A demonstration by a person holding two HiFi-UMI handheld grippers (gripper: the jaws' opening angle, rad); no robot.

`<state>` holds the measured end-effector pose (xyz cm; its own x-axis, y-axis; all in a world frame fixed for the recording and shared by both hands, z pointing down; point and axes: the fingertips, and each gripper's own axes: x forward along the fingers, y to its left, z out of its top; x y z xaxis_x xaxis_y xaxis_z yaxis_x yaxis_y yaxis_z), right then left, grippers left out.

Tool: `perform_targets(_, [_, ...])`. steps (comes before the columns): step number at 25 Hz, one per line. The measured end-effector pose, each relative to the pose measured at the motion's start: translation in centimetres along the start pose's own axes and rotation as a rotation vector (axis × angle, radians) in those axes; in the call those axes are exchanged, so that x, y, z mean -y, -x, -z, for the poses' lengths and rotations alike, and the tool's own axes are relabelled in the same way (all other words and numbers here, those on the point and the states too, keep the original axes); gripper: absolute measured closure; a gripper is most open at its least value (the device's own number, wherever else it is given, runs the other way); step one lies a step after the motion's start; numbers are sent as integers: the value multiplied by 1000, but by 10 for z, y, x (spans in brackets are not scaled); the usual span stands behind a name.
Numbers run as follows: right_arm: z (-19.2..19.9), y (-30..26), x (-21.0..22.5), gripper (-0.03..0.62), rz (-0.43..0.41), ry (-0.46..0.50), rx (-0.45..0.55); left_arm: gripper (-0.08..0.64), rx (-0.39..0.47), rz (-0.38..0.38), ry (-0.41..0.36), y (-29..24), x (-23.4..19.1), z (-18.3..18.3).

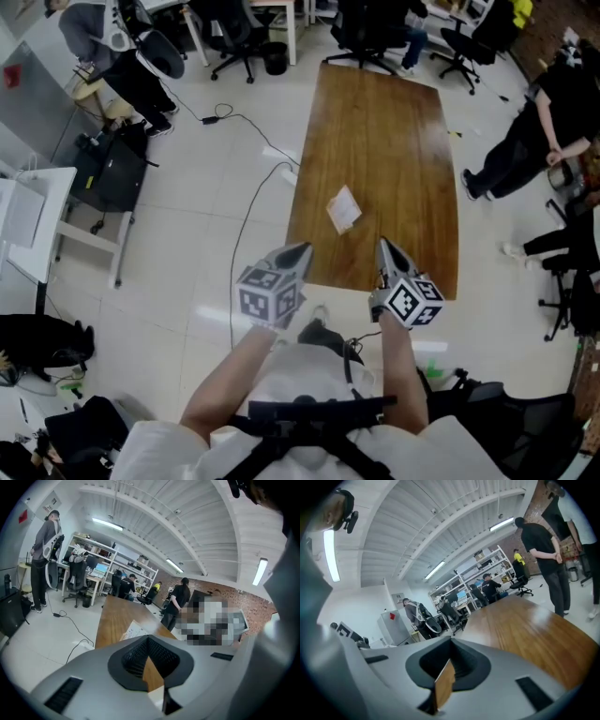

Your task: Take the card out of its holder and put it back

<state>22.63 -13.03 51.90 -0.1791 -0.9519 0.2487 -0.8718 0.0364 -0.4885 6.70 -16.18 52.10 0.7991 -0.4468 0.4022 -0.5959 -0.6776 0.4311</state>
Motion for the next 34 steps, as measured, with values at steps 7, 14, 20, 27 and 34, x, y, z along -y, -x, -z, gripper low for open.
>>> perform_targets(7, [41,63,-47,595,72,14,-4,565,6,60,21,46,22,37])
perform_targets(14, [73,112,-75,595,116,72,-32,565,-8,96,26,83,44,72])
perform_targets(20, [75,122,-89,595,87,81,-50,565,22,95,18,92,57,65])
perform_targets(27, [69,129,-85,595,67,81,-54,565,43,96,10,87,76,58])
perform_targets(34, [61,129,-81,595,41,90,-54,565,52,78,2,84,82,54])
